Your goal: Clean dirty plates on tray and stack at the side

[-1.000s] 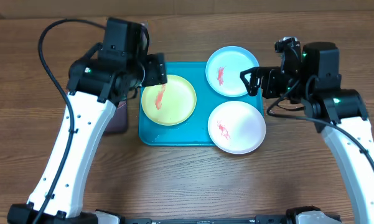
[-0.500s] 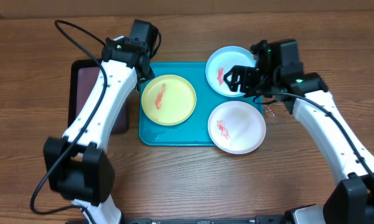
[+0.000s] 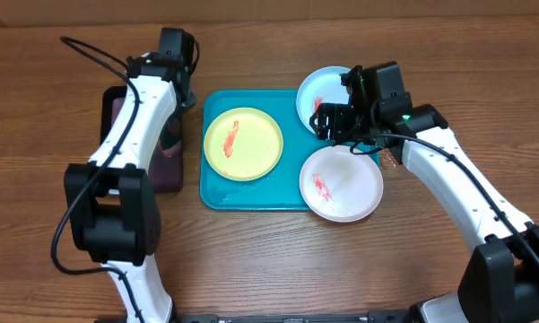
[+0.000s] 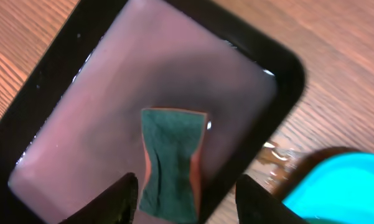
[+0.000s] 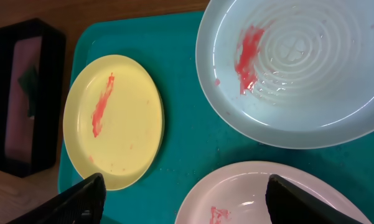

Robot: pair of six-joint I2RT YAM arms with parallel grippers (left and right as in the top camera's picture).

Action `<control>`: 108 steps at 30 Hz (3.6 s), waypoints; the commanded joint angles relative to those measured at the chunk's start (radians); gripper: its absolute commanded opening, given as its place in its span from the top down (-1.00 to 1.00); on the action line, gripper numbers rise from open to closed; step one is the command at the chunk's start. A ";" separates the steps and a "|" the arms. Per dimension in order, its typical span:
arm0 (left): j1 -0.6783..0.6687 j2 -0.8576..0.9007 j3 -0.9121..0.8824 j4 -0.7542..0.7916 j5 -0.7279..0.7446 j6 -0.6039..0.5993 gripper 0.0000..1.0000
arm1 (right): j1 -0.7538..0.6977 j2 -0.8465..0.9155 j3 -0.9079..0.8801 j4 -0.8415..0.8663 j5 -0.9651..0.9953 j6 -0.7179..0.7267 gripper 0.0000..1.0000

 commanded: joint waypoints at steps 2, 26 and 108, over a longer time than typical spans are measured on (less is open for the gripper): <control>0.039 0.050 0.015 0.003 0.053 -0.019 -0.08 | 0.002 0.000 0.023 0.006 0.014 0.002 -0.68; 0.050 0.086 -0.071 -0.001 0.127 -0.047 0.26 | 0.001 0.000 0.022 0.005 0.014 0.001 -0.68; -0.247 0.051 0.169 -0.148 0.355 0.434 0.92 | 0.201 0.383 0.022 0.327 0.017 0.386 0.28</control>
